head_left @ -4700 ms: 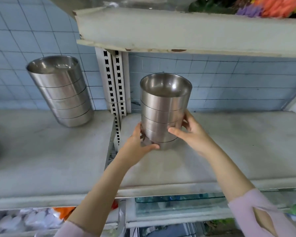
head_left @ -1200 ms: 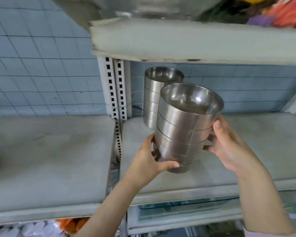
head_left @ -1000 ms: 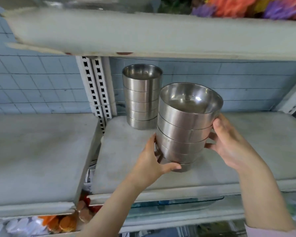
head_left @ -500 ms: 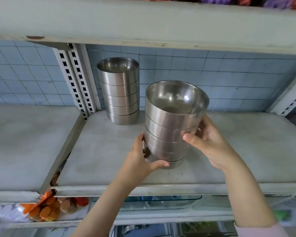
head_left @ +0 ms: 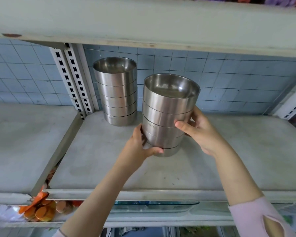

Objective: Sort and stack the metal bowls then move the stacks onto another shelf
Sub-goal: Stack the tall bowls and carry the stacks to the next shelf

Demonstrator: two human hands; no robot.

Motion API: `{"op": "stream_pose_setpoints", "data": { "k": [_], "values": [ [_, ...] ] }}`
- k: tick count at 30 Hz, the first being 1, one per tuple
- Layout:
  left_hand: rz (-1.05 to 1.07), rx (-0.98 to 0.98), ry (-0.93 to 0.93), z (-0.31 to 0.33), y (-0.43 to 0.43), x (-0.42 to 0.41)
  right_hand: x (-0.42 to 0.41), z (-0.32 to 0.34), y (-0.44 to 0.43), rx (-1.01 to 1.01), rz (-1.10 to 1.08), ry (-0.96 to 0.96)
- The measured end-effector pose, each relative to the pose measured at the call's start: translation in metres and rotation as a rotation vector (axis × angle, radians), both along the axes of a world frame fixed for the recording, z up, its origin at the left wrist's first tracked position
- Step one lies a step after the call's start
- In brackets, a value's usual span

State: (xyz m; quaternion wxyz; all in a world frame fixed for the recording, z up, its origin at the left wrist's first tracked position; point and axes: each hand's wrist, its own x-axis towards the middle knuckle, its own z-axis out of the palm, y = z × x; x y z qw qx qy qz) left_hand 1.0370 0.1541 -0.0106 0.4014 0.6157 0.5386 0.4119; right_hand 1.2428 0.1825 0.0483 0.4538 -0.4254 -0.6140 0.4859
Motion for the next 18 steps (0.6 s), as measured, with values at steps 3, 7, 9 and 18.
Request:
{"op": "stream_pose_setpoints", "data": {
  "k": [3,7,9,18],
  "values": [
    [0.001,-0.006,0.017,-0.001,0.018,0.001,-0.001,0.0,0.015,-0.008,-0.01,0.002],
    [0.011,-0.027,0.023,0.002,0.04,0.003,-0.003,0.003,0.037,-0.033,-0.013,0.019],
    [0.02,-0.027,0.023,0.002,0.05,0.004,-0.004,0.004,0.048,-0.037,-0.009,0.012],
    [0.067,-0.031,0.07,-0.001,0.082,0.01,0.001,-0.001,0.088,-0.049,-0.012,-0.044]
  ]
}}
